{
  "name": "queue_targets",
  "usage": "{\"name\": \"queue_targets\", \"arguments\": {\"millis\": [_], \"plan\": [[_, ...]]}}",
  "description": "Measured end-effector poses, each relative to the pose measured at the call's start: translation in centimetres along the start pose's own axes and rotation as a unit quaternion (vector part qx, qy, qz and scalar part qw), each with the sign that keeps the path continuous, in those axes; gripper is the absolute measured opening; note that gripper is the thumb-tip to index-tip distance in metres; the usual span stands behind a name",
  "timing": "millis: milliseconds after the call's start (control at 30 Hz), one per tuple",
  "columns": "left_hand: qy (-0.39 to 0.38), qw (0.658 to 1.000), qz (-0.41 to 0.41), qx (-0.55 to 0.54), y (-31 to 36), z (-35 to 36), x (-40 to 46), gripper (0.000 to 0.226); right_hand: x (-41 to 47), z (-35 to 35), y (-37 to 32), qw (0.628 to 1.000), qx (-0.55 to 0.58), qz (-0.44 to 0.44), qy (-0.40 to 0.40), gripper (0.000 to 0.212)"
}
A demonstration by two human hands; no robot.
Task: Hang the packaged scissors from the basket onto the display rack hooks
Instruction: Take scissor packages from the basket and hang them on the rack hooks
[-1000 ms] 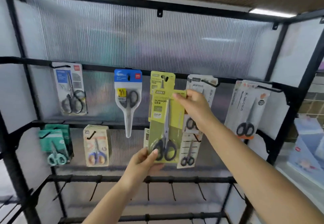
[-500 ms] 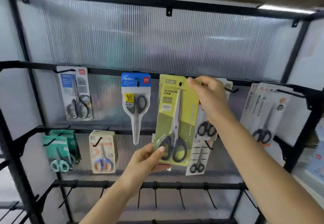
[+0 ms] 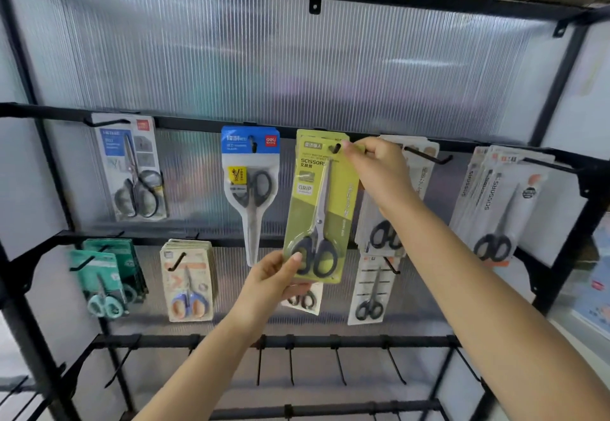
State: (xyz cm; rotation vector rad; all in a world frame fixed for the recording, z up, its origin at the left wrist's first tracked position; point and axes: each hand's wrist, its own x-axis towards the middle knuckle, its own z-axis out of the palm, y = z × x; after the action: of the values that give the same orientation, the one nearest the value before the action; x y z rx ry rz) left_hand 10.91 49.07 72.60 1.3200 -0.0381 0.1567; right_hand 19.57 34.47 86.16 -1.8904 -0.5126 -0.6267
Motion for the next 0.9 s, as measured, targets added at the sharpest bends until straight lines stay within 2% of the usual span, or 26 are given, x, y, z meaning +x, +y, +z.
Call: {"name": "queue_targets", "arguments": {"millis": [100,267,433,633,733,833,900], "plan": [[0.046,0.996,0.013,0.075,0.0,0.4,1.7,0.013,1.4,0.5,0.3,0.999,-0.037,-0.008,0.008,0.049],[0.095,0.985,0.029,0.142,0.4,0.6,3.5,0.019,3.0,1.2,1.1,0.992,-0.116,-0.043,0.027,0.051],[0.067,0.983,0.017,0.17,0.9,0.8,4.2,0.02,4.4,1.9,1.5,0.981,-0.189,-0.032,0.039,0.043],[0.038,0.98,0.005,0.193,1.2,0.9,5.9,0.016,5.1,2.4,1.6,0.972,-0.23,-0.022,0.034,0.044],[0.033,0.969,0.021,0.245,0.7,0.5,6.2,0.027,4.3,2.2,1.8,0.967,-0.248,-0.033,0.042,0.039],[0.04,0.953,0.048,0.295,0.6,0.7,5.8,0.028,2.7,1.7,2.0,0.959,-0.276,-0.032,0.05,0.038],[0.056,0.926,0.097,0.361,0.6,0.9,5.4,0.034,1.3,1.2,2.0,0.946,-0.316,-0.043,0.055,0.04]]}}
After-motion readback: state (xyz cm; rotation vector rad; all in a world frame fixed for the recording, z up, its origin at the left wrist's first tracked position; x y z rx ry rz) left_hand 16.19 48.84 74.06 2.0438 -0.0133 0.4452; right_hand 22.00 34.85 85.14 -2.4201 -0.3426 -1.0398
